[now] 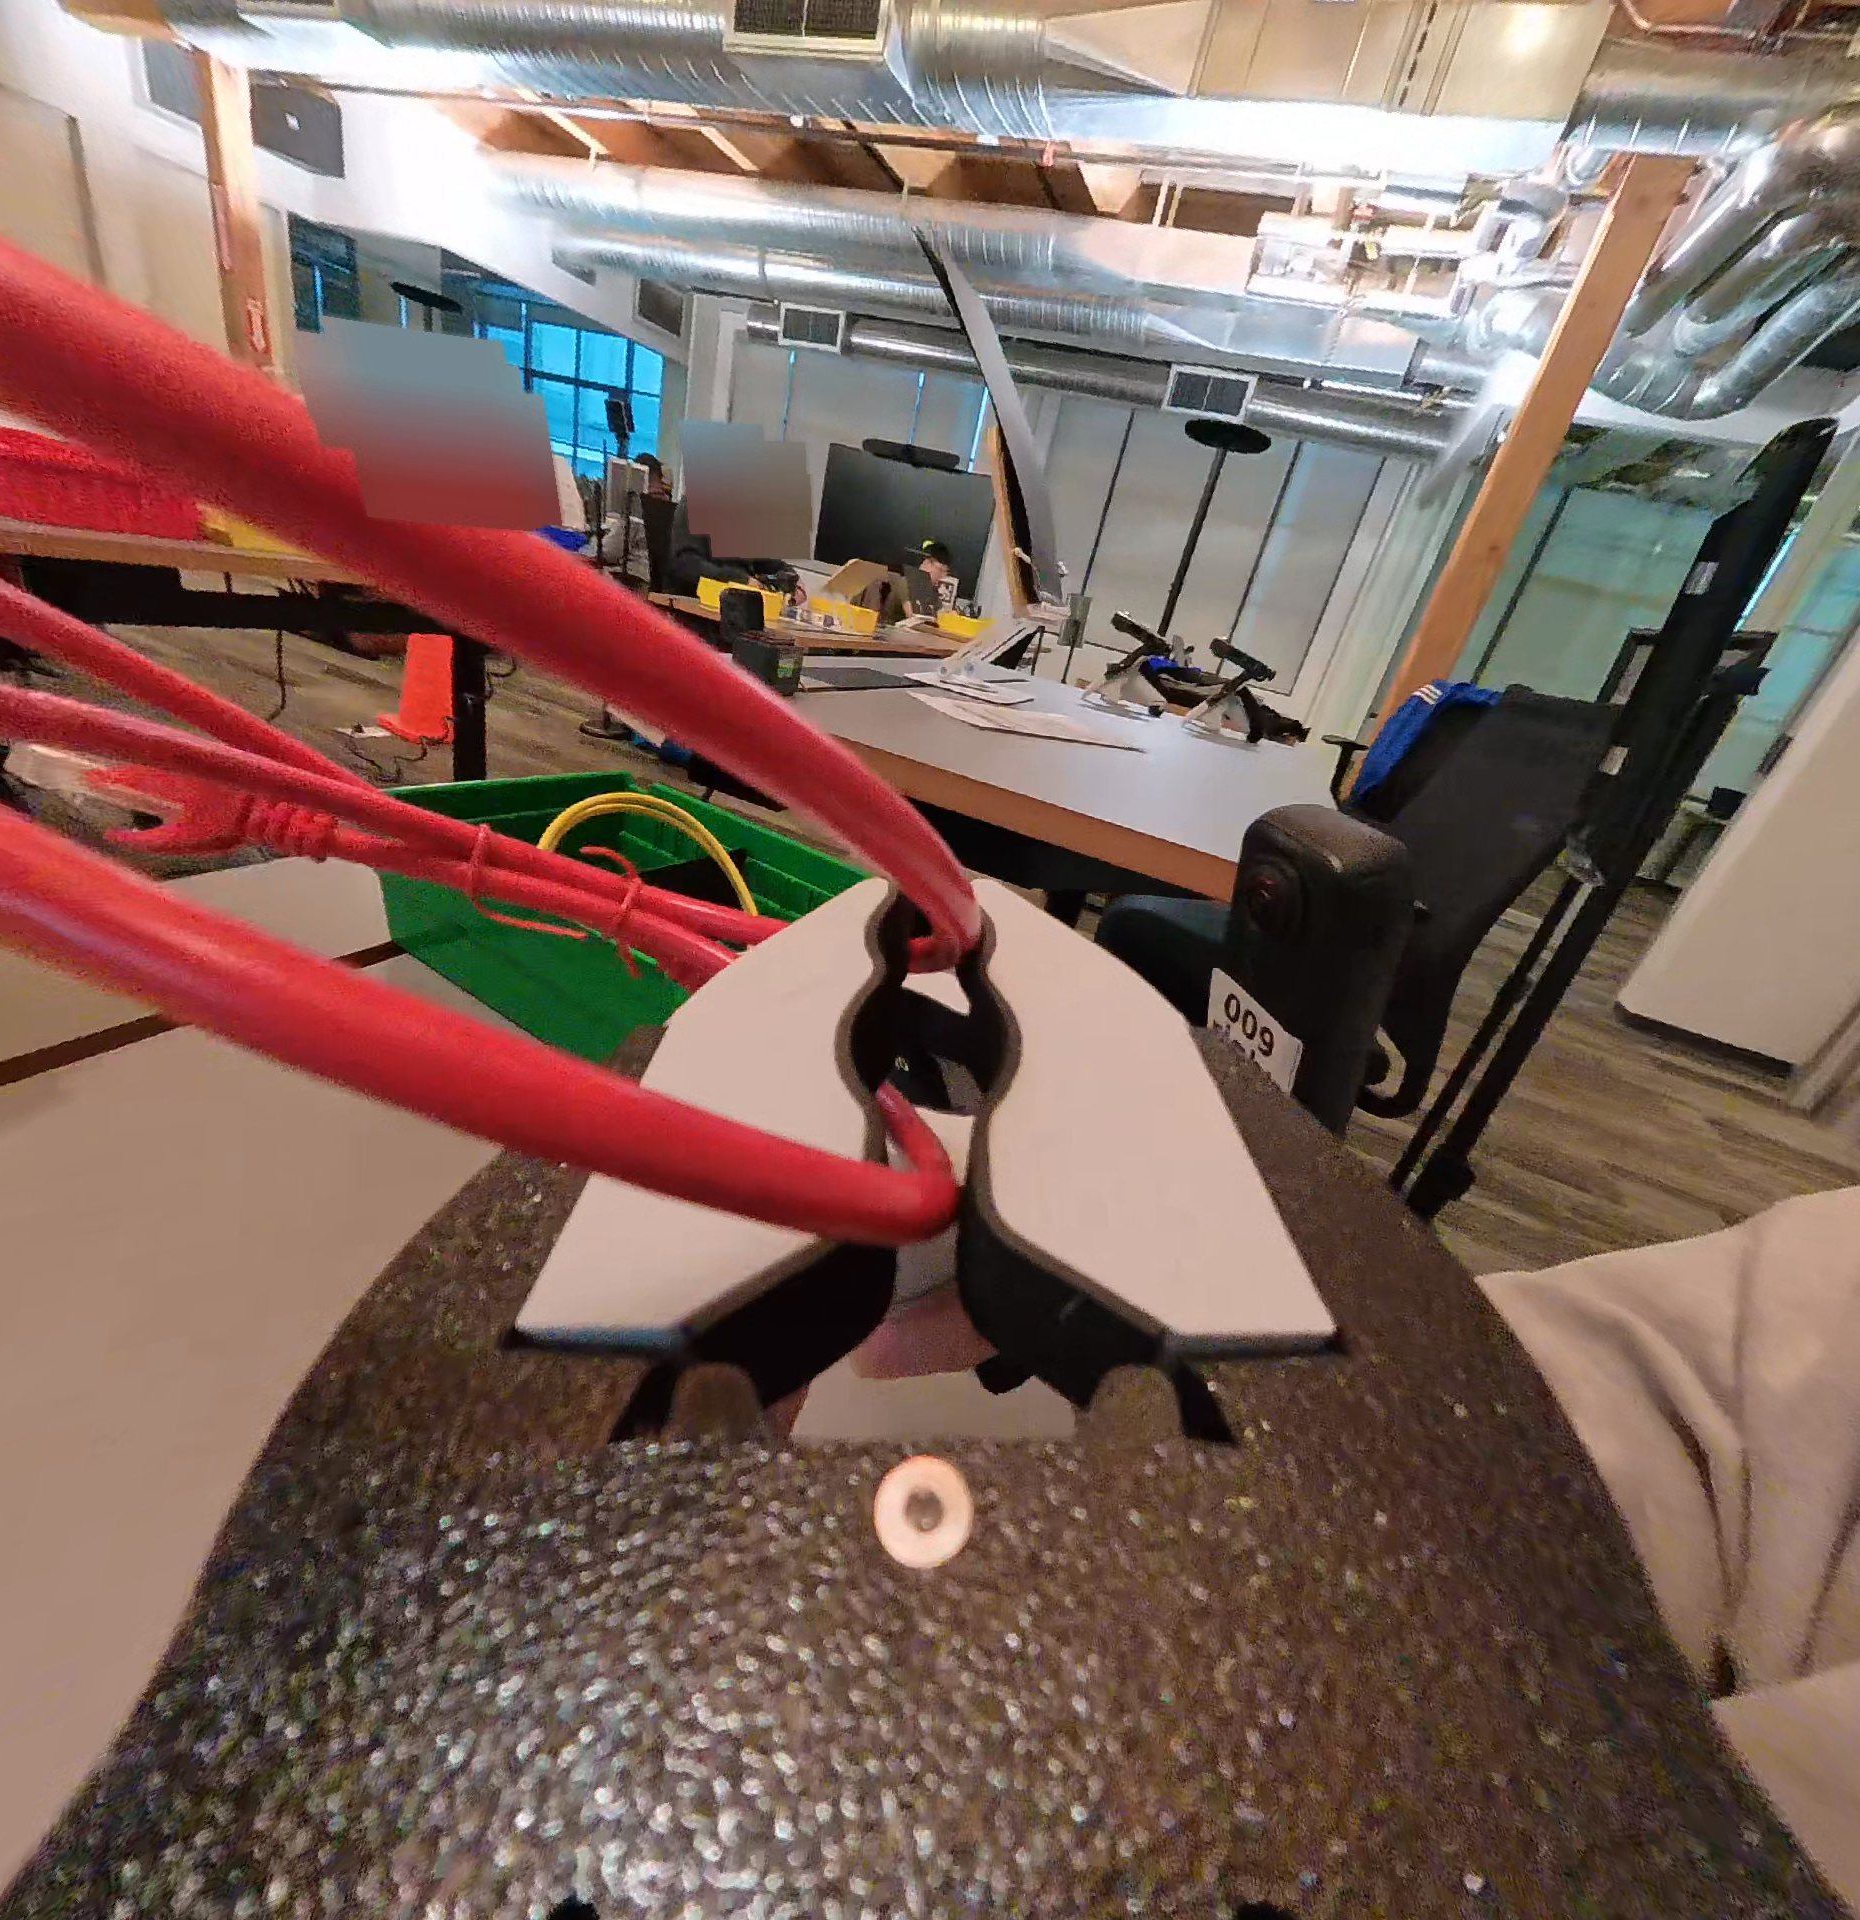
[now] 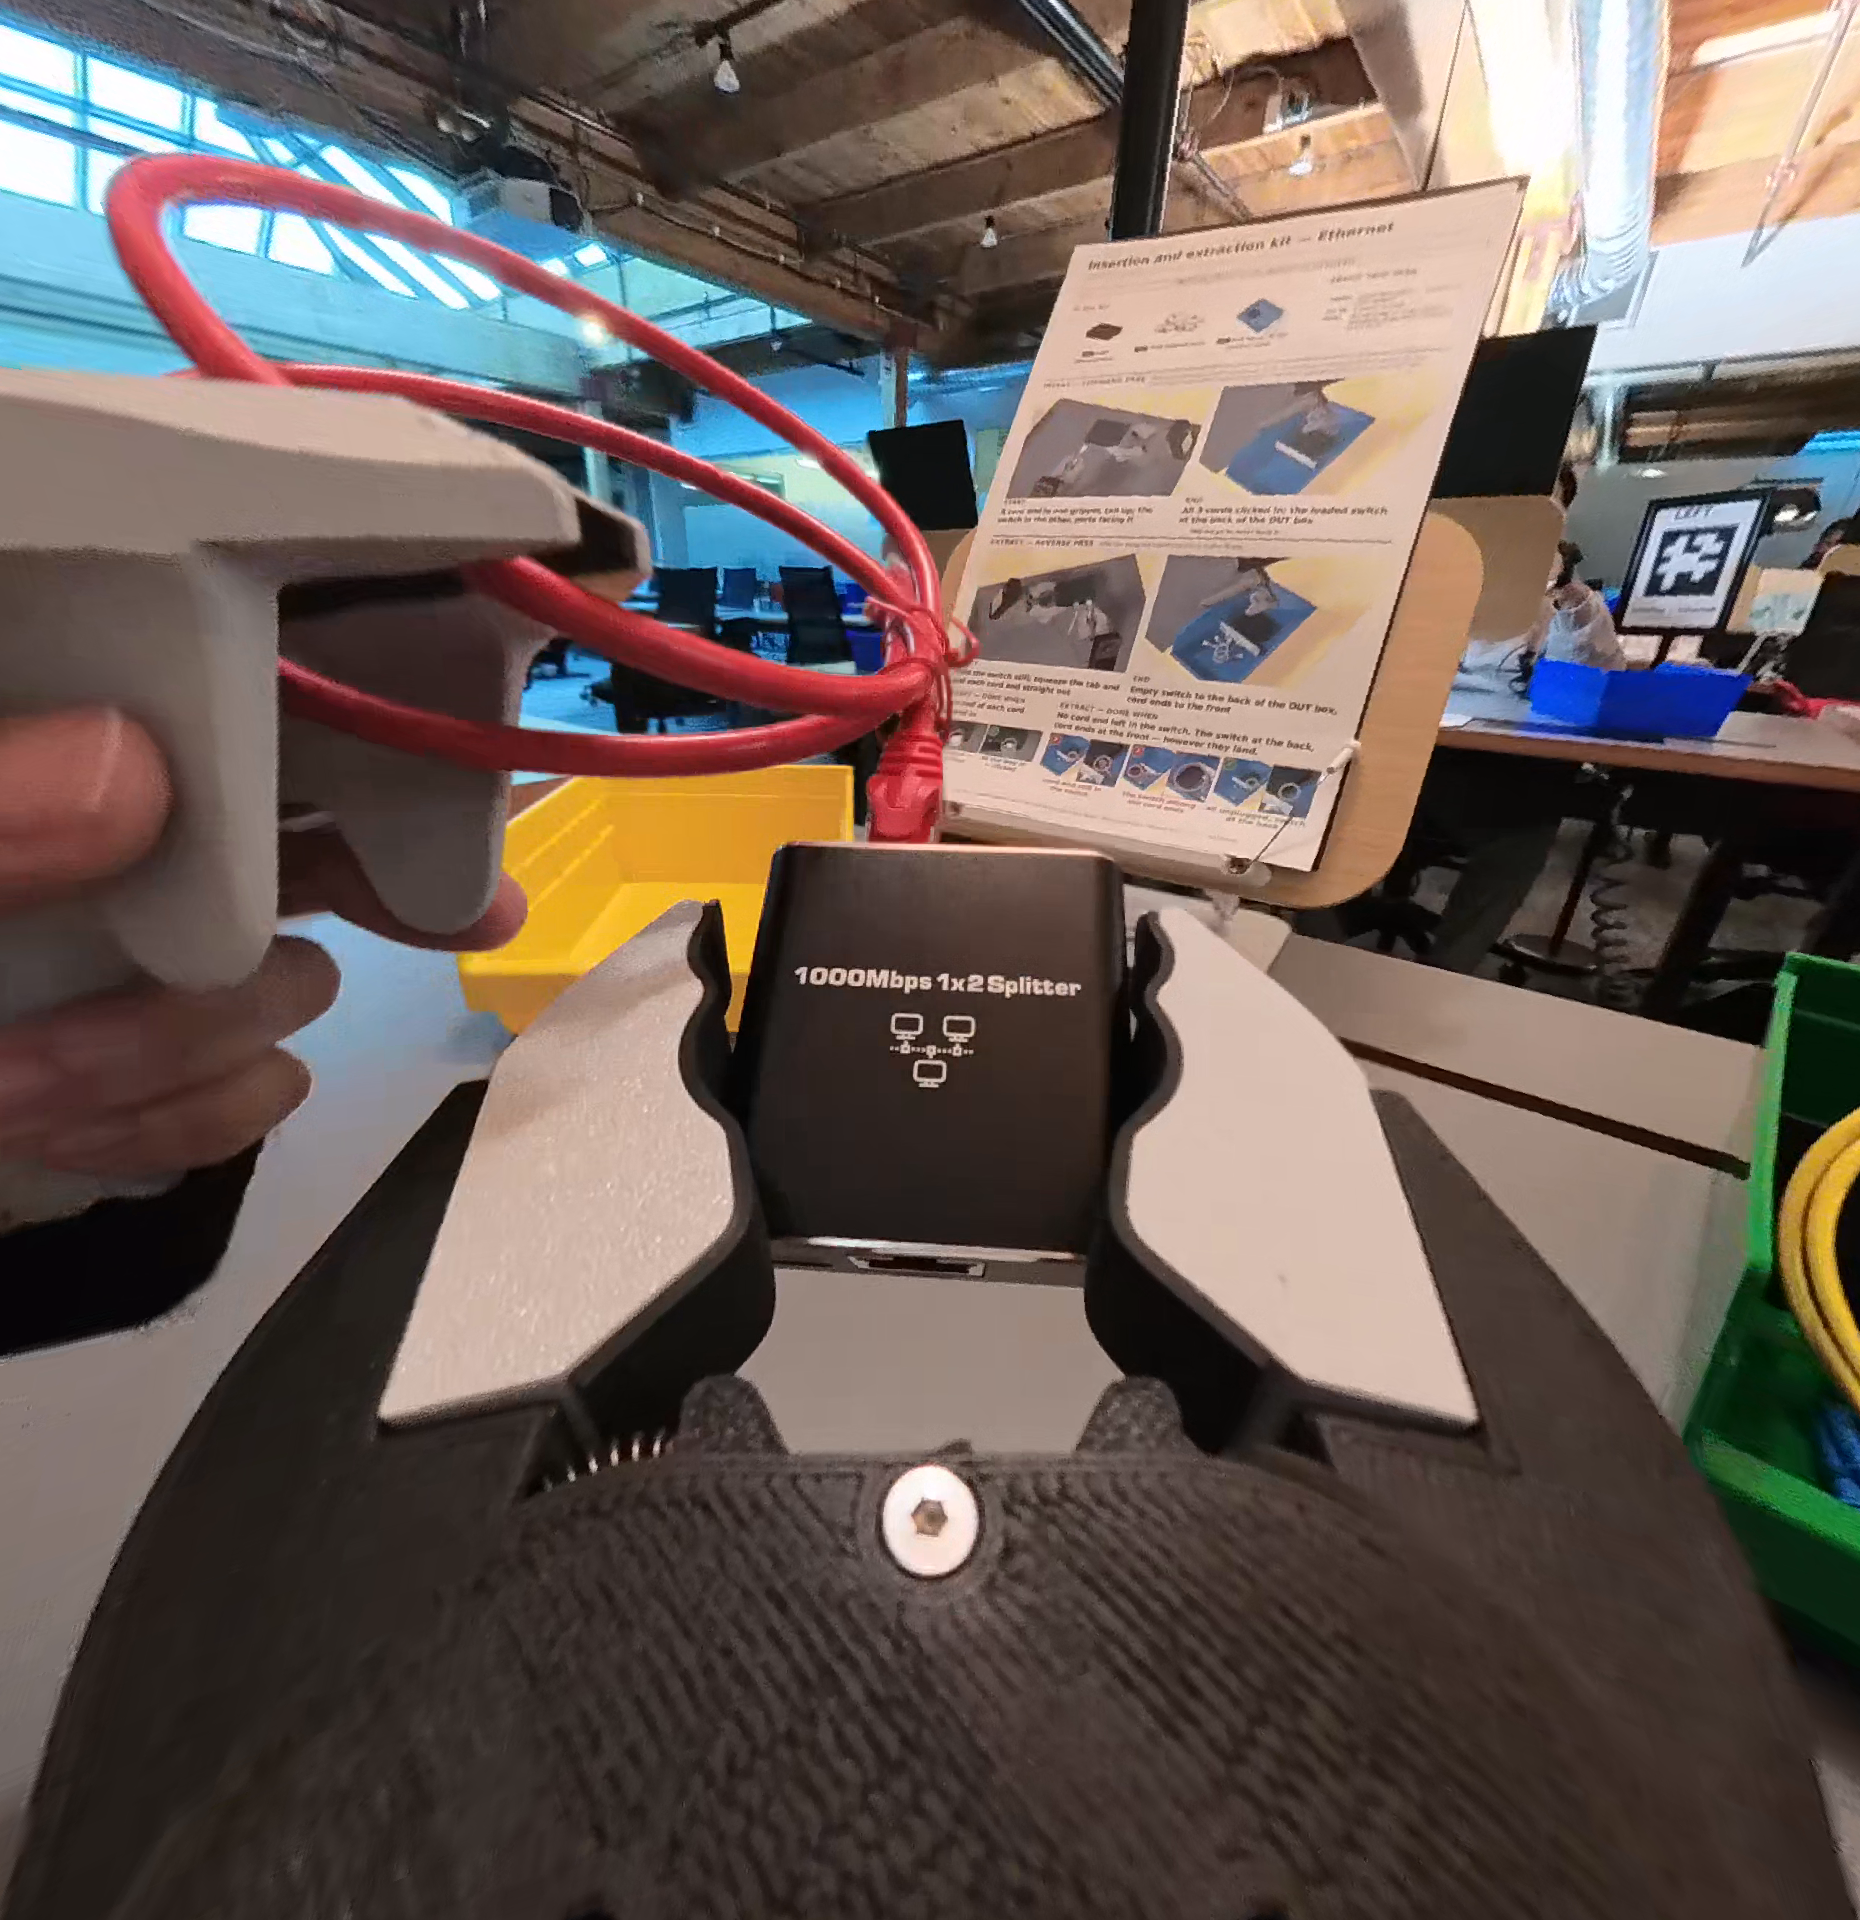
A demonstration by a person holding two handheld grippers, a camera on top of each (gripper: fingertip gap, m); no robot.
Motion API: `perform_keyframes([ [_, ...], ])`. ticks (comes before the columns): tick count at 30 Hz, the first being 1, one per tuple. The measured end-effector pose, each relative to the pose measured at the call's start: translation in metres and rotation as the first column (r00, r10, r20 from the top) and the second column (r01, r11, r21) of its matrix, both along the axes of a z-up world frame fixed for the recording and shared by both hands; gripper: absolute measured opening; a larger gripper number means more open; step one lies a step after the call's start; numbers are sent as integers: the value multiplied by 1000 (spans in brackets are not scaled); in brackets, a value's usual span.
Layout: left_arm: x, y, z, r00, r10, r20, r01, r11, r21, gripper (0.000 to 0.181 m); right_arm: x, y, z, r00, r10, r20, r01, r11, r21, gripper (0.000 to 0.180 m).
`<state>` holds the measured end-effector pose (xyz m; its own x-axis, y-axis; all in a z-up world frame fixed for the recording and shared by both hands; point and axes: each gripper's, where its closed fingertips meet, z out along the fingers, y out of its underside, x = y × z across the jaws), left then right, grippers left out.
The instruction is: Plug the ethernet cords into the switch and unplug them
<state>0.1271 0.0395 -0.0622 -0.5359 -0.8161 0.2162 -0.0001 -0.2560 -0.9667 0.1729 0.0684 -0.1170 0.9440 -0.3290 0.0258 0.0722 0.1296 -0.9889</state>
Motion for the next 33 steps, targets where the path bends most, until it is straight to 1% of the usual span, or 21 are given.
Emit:
perform_keyframes([
  [2, 1, 3, 4, 999, -41, -21, 40, 999, -31, 7, 1, -1, 1, 1000, 0, -11, 0, 1000, 15, 76],
  [4, 1, 0, 5, 996, -79, -32, 77, 996, -56, 9, 5, -7, 7, 999, -38, 3, 38, 999, 33, 76],
  [5, 1, -2, 4, 997, -75, -21, 74, 995, -62, 13, 6, -9, 9, 998, -54, 21, 53, 998, 24, 76],
  [7, 7, 0, -9, 998, 31, -46, -34, 998, -59, 48, 13, -18, 16, 990, -129, 52, 127, 991, 50, 76],
  [8, 9, 1, -18, 995, 80, -66, -84, 995, -61, 62, 19, -24, 19, 985, -164, 61, 160, 985, 67, 76],
  [9, 10, 1, -25, 990, 113, -86, -120, 989, -83, 73, 24, -29, 20, 981, -184, 64, 180, 981, 73, 76],
  [11, 10, -1, -35, 984, 131, -123, -149, 976, -158, 79, 35, -38, 19, 971, -226, 73, 220, 972, 80, 75],
  [12, 12, -2, -37, 982, 110, -155, -141, 968, -209, 83, 37, -39, 19, 971, -228, 77, 220, 971, 97, 75],
  [14, 19, -8, -42, 971, 20, -238, -87, 958, -275, 85, 33, -36, 17, 977, -197, 78, 189, 977, 103, 75],
  [17, 25, -28, -47, 934, -163, -318, 60, 949, -310, 95, 24, -28, 17, 980, -176, 98, 167, 982, 92, 75],
  [19, 26, -39, -49, 905, -247, -346, 140, 941, -307, 91, 20, -23, 15, 985, -137, 104, 129, 988, 83, 75],
  [20, 26, -41, -45, 903, -272, -331, 164, 933, -320, 89, 19, -24, 16, 983, -132, 126, 120, 988, 98, 76],
  [21, 24, -40, -39, 902, -304, -306, 187, 915, -358, 89, 21, -26, 16, 977, -148, 150, 135, 986, 96, 76],
  [23, 24, -38, -40, 884, -338, -323, 195, 894, -402, 85, 23, -26, 15, 971, -163, 178, 154, 986, 60, 76],
  [24, 25, -38, -44, 882, -327, -339, 187, 904, -385, 85, 22, -25, 14, 967, -166, 192, 160, 986, 47, 76],
  [26, 29, -34, -48, 899, -259, -354, 139, 933, -331, 85, 21, -23, 12, 960, -175, 220, 171, 985, 37, 76],
  [28, 32, -23, -42, 934, -181, -308, 80, 946, -315, 88, 21, -22, 10, 951, -179, 253, 181, 983, 16, 75],
  [30, 31, -12, -29, 962, -124, -242, 34, 938, -346, 80, 20, -23, 10, 924, -204, 322, 216, 976, -2, 75],
  [31, 31, -8, -27, 969, -92, -229, 9, 940, -341, 80, 19, -22, 10, 914, -203, 352, 223, 975, -17, 75],
  [33, 34, -9, -35, 963, -77, -257, 1, 959, -284, 75, 11, -19, 12, 891, -201, 407, 225, 974, -12, 74],
])
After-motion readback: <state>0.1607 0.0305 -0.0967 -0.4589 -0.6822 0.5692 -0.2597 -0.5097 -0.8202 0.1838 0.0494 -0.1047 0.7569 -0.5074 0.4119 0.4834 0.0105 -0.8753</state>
